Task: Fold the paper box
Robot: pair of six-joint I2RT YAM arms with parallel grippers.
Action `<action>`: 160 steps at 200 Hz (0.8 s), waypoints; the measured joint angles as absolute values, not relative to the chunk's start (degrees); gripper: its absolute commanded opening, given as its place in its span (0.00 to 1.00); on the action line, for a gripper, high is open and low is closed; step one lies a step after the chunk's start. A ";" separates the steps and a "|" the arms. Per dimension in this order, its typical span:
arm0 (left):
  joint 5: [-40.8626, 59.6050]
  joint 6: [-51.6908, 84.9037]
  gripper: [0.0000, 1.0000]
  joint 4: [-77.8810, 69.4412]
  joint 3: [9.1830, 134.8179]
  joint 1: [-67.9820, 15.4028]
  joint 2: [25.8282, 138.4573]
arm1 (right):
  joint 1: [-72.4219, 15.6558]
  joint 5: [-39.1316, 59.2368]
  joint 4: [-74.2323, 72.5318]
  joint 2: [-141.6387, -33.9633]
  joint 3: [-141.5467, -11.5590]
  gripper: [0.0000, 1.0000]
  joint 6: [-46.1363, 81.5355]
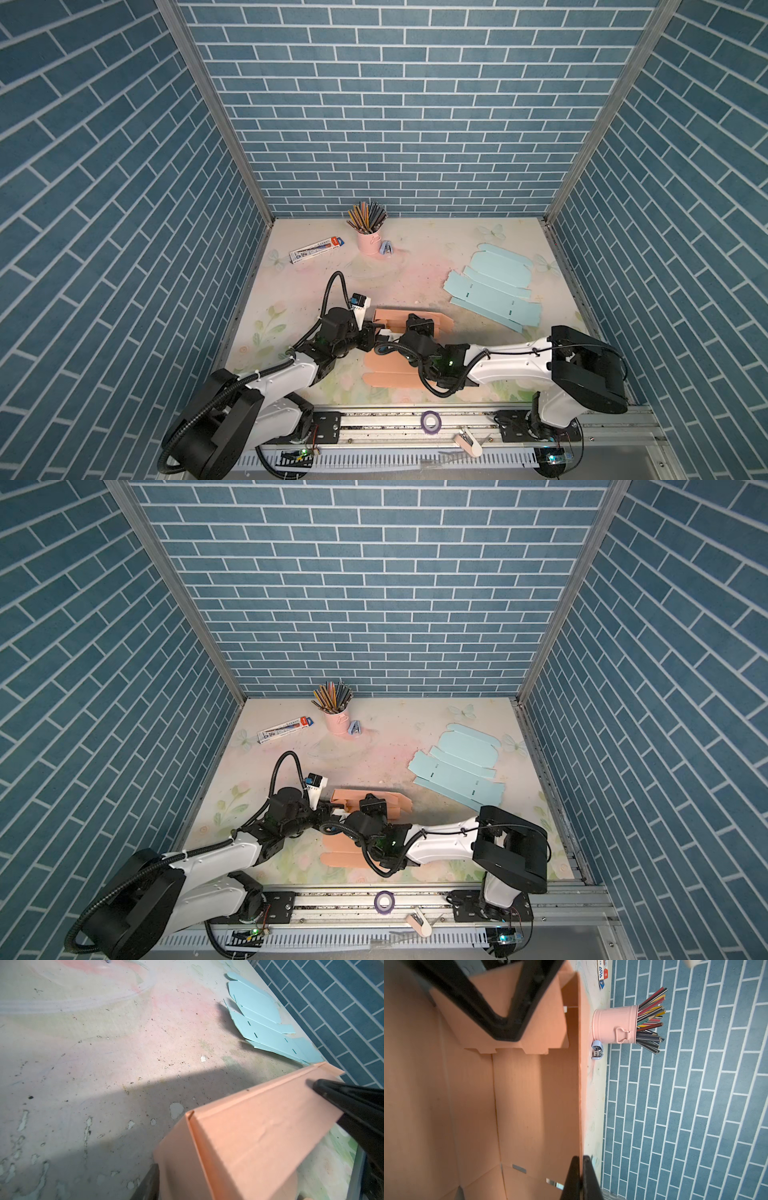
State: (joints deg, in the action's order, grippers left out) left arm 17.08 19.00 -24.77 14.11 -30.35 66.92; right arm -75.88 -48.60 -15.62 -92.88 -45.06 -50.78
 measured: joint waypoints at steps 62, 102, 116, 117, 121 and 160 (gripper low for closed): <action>10.83 17.98 0.26 -25.23 14.11 -33.21 66.92 | -77.14 -50.61 -15.25 -93.78 -45.39 0.10 -49.04; 8.03 17.72 0.22 -25.61 13.34 -34.28 65.73 | -79.20 -49.12 -11.07 -93.27 -46.30 0.31 -43.64; 7.42 17.54 0.21 -25.63 13.19 -34.44 65.06 | -79.68 -47.46 -7.97 -91.55 -46.78 0.39 -40.05; 7.40 17.50 0.21 -25.61 13.19 -34.44 65.04 | -79.70 -47.33 -7.75 -91.39 -46.83 0.40 -39.77; 7.25 17.47 0.20 -25.63 13.19 -34.46 64.88 | -79.81 -46.83 -6.72 -90.78 -47.03 0.42 -38.15; 6.55 16.82 0.19 -25.63 13.19 -34.50 64.10 | -79.99 -39.57 2.44 -80.66 -49.15 0.59 -24.03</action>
State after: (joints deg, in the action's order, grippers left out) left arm 6.55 16.82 -25.63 13.19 -34.50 64.10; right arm -79.99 -39.57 2.44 -80.66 -49.15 -24.03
